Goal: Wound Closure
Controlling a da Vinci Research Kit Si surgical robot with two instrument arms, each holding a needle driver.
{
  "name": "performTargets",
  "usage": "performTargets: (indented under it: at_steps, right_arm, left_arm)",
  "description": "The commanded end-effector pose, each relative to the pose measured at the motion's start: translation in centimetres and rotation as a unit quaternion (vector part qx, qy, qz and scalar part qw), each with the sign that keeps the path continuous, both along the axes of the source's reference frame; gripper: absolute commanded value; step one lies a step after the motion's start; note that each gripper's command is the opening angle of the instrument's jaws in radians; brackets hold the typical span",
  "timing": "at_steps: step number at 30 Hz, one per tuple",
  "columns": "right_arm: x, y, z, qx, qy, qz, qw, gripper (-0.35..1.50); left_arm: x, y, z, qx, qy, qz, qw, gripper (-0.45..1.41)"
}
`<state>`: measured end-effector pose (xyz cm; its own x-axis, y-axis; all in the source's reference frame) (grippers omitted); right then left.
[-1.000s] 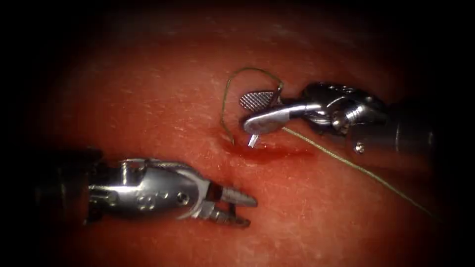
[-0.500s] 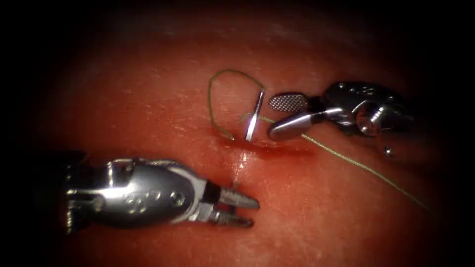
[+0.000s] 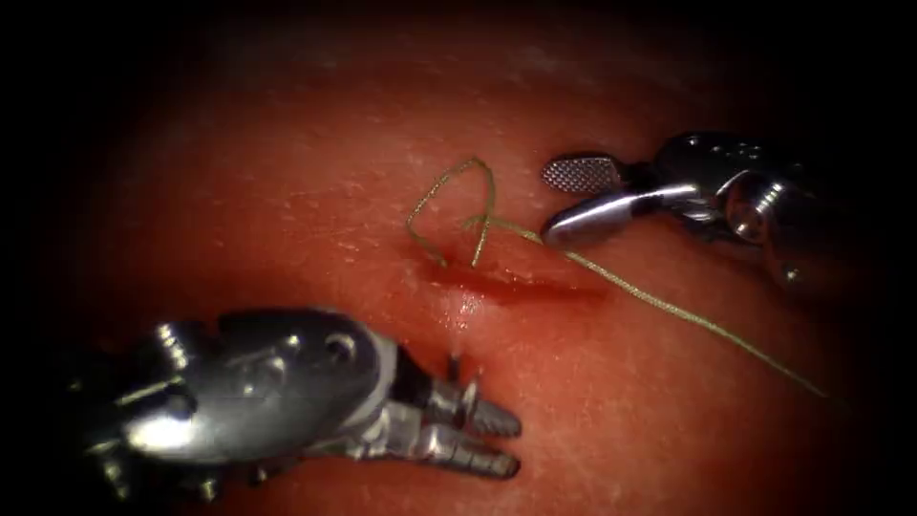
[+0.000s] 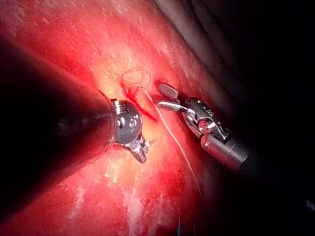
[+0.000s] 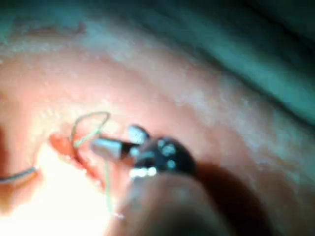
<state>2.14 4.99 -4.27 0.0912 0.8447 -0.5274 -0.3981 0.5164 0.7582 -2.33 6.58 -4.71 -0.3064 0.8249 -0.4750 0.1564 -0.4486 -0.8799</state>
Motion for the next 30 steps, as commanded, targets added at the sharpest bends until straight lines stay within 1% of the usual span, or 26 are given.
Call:
performTargets:
  at_steps: [1,3,4,8,9,10,11,12,13,14,15,16,17,18,19,20,24,25,26,27,28,30]
  right_arm:
    - [0.08,0.00,0.03,0.001,0.001,0.000,1.000,1.47]
    - [0.08,0.00,0.01,0.001,0.002,0.000,1.000,1.47]
    - [0.08,0.00,-0.02,0.003,0.002,0.001,1.000,1.47]
    - [0.09,-0.03,-0.11,0.006,0.003,0.001,1.000,1.47]
    - [0.09,-0.04,-0.14,0.004,0.003,-0.001,1.000,1.47]
    - [0.09,-0.11,-0.28,0.004,0.007,-0.008,1.000,1.45]
    - [0.09,-0.11,-0.28,0.004,0.007,-0.008,1.000,1.45]
    - [0.09,-0.17,-0.39,0.003,0.019,-0.028,0.999,1.33]
    - [0.09,-0.17,-0.39,0.003,0.019,-0.028,0.999,1.33]
    - [0.12,-0.23,-0.51,0.001,0.035,-0.054,0.998,1.27]
    - [0.15,-0.27,-0.57,0.000,0.037,-0.057,0.998,1.25]
    - [0.15,-0.27,-0.57,0.000,0.037,-0.057,0.998,1.25]
    - [0.18,-0.30,-0.62,-0.002,0.039,-0.060,0.997,1.25]
    - [0.27,-0.35,-0.75,-0.009,0.040,-0.065,0.997,1.25]
    - [0.29,-0.36,-0.77,-0.011,0.040,-0.066,0.997,1.25]
    - [0.30,-0.37,-0.78,-0.011,0.040,-0.066,0.997,1.25]
    - [0.34,-0.43,-0.76,-0.019,0.038,-0.068,0.997,1.25]
    - [0.35,-0.46,-0.72,-0.022,0.036,-0.067,0.997,1.25]
    - [0.35,-0.46,-0.72,-0.022,0.036,-0.067,0.997,1.25]
    - [0.36,-0.47,-0.70,-0.023,0.037,-0.066,0.997,1.23]
    - [0.39,-0.52,-0.63,-0.026,0.033,-0.068,0.997,1.23]
    - [0.44,-0.57,-0.57,-0.029,0.030,-0.070,0.997,1.23]
  left_arm:
    - [-0.02,0.00,0.05,0.040,-0.009,0.000,0.999,-0.35]
    - [-0.01,0.01,0.04,0.049,-0.013,0.000,0.999,-0.35]
    - [0.03,0.06,0.00,0.079,-0.024,-0.003,0.997,-0.35]
    - [0.13,0.20,-0.13,0.111,-0.053,-0.017,0.992,-0.35]
    - [0.16,0.23,-0.17,0.114,-0.059,-0.020,0.992,-0.35]
    - [0.31,0.31,-0.34,0.124,-0.077,-0.028,0.989,-0.35]
    - [0.31,0.31,-0.34,0.124,-0.077,-0.028,0.989,-0.35]
    - [0.42,0.34,-0.49,0.131,-0.084,-0.028,0.987,-0.35]
    - [0.42,0.34,-0.49,0.131,-0.084,-0.028,0.987,-0.35]
    - [0.50,0.36,-0.61,0.091,-0.101,-0.032,0.990,-0.35]
    - [0.53,0.36,-0.69,0.044,-0.108,-0.030,0.993,-0.35]
    - [0.53,0.36,-0.69,0.044,-0.108,-0.030,0.993,-0.35]
    - [0.55,0.37,-0.73,-0.004,-0.112,-0.028,0.993,-0.35]
    - [0.55,0.40,-0.81,-0.140,-0.100,-0.032,0.985,-0.35]
    - [0.54,0.41,-0.80,-0.169,-0.090,-0.033,0.981,-0.35]
    - [0.53,0.41,-0.80,-0.182,-0.086,-0.034,0.979,-0.35]
    - [0.49,0.51,-0.78,-0.270,-0.076,-0.052,0.958,-0.35]
    - [0.51,0.58,-0.80,-0.305,-0.074,-0.061,0.948,-0.35]
    - [0.51,0.58,-0.80,-0.305,-0.074,-0.061,0.948,-0.35]
    - [0.52,0.62,-0.81,-0.318,-0.072,-0.064,0.943,-0.35]
    - [0.56,0.70,-0.85,-0.340,-0.066,-0.072,0.935,-0.35]
    - [0.60,0.78,-0.87,-0.352,-0.058,-0.080,0.931,-0.35]
